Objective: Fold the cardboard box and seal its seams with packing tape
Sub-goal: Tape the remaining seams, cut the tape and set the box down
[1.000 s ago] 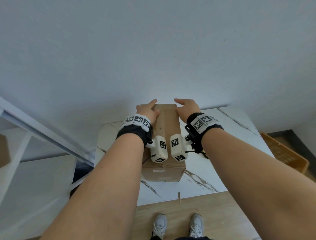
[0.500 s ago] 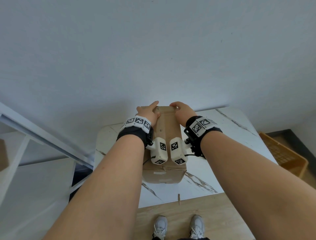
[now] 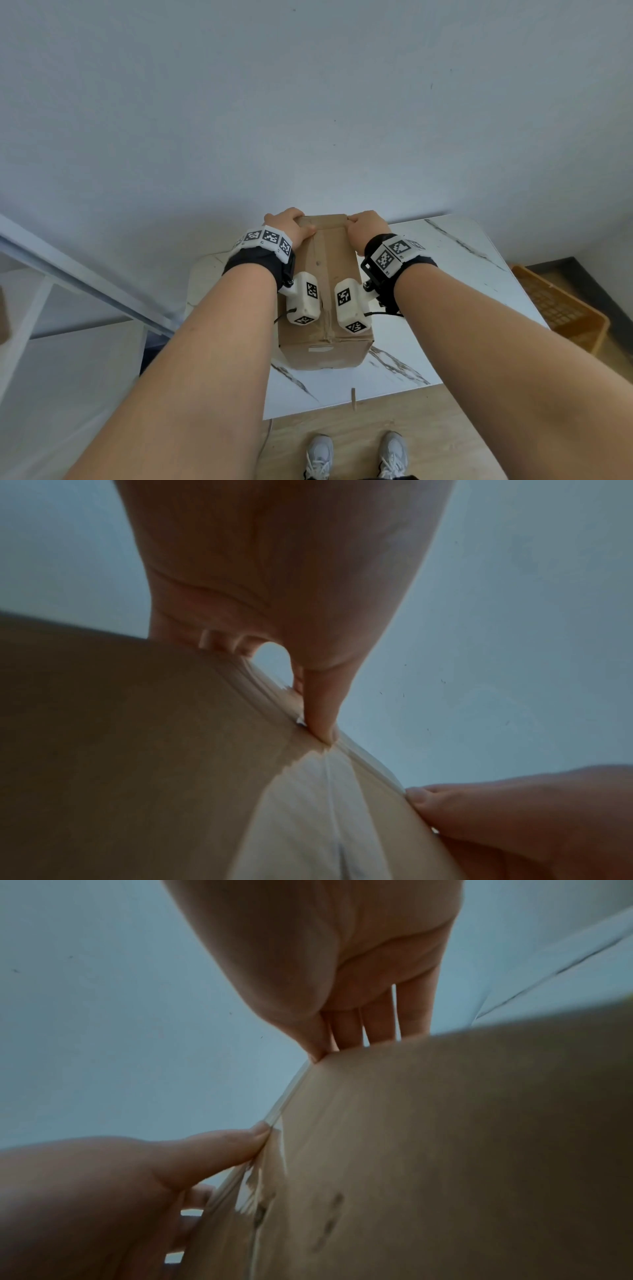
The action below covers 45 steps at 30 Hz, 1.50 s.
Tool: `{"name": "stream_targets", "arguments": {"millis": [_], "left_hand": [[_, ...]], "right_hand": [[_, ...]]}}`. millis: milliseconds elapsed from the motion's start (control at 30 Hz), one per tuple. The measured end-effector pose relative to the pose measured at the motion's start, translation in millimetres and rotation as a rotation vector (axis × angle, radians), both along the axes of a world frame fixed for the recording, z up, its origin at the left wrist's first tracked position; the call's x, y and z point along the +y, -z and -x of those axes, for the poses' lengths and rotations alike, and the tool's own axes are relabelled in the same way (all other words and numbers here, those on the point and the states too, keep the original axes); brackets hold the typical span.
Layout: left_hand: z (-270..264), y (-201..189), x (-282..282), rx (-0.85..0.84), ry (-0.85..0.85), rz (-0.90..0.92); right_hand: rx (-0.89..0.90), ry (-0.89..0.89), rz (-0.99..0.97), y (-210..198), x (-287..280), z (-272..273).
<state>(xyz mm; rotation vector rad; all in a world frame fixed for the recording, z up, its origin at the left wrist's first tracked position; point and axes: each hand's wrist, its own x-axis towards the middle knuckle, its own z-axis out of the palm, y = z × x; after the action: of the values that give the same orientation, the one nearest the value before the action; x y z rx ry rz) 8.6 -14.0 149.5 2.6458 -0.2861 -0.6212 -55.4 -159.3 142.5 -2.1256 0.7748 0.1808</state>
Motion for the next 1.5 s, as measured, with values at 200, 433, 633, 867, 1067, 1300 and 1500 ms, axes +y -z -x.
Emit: {"name": "stream_targets", "arguments": {"millis": [200, 433, 633, 867, 1067, 1300, 1500], "left_hand": [[-3, -4, 1, 0.008, -0.005, -0.024], [0, -9, 11, -0.072, -0.165, -0.117], [0, 1, 33, -0.109, -0.274, -0.139], [0, 0, 38, -0.086, -0.311, -0.18], [2, -5, 33, -0.088, -0.194, -0.293], [3, -6, 18, -0.139, -0.101, -0.442], [14, -8, -2, -0.313, -0.095, -0.475]], "right_hand": [[0.057, 0.022, -0.199, -11, -17, 17], [0.194, -0.105, -0.167, -25, -34, 39], [0.091, -0.015, 0.074, -19, -43, 33], [-0.035, 0.095, -0.094, -1, -34, 34], [-0.127, 0.022, -0.007, 7, -17, 32], [-0.198, 0.235, -0.006, 9, -25, 27], [-0.219, 0.126, -0.051, 12, -36, 28]]}}
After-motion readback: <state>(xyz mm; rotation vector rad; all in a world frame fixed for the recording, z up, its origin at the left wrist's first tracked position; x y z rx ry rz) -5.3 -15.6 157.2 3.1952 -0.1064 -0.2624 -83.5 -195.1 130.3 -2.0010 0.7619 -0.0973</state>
